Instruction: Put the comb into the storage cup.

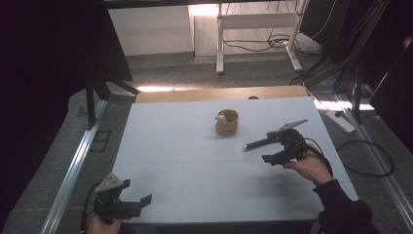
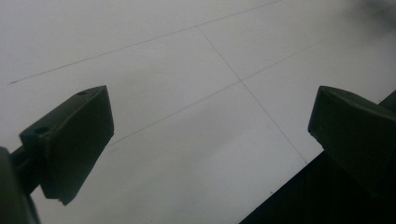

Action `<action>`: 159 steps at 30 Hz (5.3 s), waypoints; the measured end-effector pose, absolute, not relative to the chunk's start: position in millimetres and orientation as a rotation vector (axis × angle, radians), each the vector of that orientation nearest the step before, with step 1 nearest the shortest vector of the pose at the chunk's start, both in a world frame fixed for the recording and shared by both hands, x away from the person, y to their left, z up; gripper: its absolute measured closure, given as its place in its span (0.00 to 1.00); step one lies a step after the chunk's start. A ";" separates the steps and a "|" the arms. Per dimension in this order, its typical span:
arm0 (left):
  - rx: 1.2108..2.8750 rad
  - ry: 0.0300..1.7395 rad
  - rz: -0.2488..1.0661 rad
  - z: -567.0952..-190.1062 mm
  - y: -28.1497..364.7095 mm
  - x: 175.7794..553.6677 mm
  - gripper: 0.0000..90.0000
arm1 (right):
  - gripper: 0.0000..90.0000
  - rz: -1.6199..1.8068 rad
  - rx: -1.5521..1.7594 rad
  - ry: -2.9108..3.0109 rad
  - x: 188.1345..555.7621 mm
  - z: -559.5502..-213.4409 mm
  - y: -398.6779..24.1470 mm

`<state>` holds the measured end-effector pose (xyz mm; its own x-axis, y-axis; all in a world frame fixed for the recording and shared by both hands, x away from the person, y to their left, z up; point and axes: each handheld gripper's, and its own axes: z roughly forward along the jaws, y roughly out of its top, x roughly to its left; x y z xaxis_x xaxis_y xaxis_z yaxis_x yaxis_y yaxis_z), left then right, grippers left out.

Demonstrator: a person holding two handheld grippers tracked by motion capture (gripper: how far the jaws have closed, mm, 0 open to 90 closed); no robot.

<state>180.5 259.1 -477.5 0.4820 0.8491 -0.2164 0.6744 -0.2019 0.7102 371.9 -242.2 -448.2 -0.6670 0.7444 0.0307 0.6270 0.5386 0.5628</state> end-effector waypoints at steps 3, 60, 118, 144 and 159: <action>1.950 1.261 0.283 -477.5 258.7 180.4 0.01 | 0.00 0.808 1.159 2.558 374.9 -446.3 -240.4; 1.952 1.255 0.279 -477.6 259.2 181.6 0.02 | 1.00 0.761 1.054 2.702 441.2 -452.9 -198.2; 1.939 1.263 0.270 -477.9 260.7 181.9 0.03 | 1.00 0.641 1.104 2.721 448.3 -501.8 -178.2; 1.937 1.266 0.266 -478.0 260.8 182.3 0.03 | 1.00 0.661 1.163 2.712 425.3 -500.4 -218.7; 1.938 1.267 0.267 -478.0 260.6 182.3 0.03 | 1.00 0.673 1.221 2.682 423.7 -499.8 -238.8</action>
